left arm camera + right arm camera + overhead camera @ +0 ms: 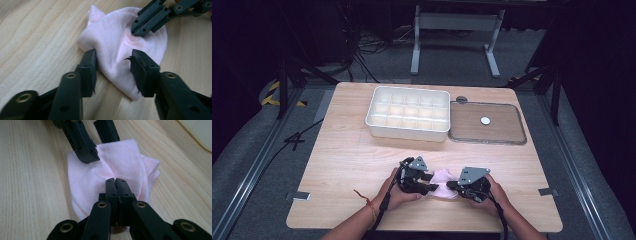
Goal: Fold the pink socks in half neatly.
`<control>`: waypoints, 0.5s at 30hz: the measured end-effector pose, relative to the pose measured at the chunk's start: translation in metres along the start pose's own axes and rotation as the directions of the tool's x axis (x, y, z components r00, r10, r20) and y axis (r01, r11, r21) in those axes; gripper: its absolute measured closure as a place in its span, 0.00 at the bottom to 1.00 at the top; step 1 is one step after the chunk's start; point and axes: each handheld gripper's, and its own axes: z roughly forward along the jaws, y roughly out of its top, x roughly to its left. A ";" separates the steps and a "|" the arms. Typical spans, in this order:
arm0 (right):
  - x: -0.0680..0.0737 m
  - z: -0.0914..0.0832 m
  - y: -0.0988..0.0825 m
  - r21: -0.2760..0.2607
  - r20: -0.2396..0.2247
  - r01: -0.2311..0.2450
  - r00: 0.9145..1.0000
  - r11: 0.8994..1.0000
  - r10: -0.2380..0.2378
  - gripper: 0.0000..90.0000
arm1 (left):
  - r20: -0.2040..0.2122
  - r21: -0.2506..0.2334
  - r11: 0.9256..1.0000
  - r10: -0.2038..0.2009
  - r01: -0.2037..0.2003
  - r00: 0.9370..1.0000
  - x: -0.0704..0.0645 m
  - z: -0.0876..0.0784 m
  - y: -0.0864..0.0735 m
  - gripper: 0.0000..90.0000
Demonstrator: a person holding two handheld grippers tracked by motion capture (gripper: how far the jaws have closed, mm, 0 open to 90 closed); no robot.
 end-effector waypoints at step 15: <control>0.000 0.002 0.001 -0.003 0.001 -0.001 1.000 1.000 0.001 0.99 | -0.003 -0.080 0.995 0.064 -0.064 0.998 -0.008 -0.008 0.006 0.93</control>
